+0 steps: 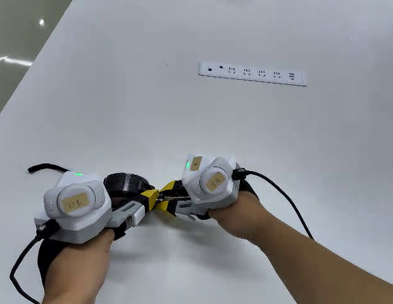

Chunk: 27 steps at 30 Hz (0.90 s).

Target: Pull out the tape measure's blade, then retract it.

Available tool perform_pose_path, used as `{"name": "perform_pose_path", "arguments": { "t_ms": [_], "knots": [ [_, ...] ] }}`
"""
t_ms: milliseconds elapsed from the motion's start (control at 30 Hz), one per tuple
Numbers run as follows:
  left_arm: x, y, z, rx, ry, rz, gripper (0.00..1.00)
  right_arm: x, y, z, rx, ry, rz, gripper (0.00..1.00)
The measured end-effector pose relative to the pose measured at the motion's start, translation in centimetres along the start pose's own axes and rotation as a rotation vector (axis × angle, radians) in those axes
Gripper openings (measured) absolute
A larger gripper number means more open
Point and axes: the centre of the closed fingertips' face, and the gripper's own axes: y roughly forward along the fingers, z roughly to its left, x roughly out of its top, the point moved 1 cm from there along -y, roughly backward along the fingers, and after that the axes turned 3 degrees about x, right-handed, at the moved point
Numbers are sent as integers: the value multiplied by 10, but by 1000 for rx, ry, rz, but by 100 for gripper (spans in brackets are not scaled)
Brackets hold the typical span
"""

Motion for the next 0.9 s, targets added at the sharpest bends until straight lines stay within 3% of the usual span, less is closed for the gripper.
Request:
{"name": "perform_pose_path", "arguments": {
  "t_ms": [900],
  "knots": [
    [1, -3, -2, -36, 46, 1, 61, 3, -3, 3, -28, 17, 8, 21]
  ]
}}
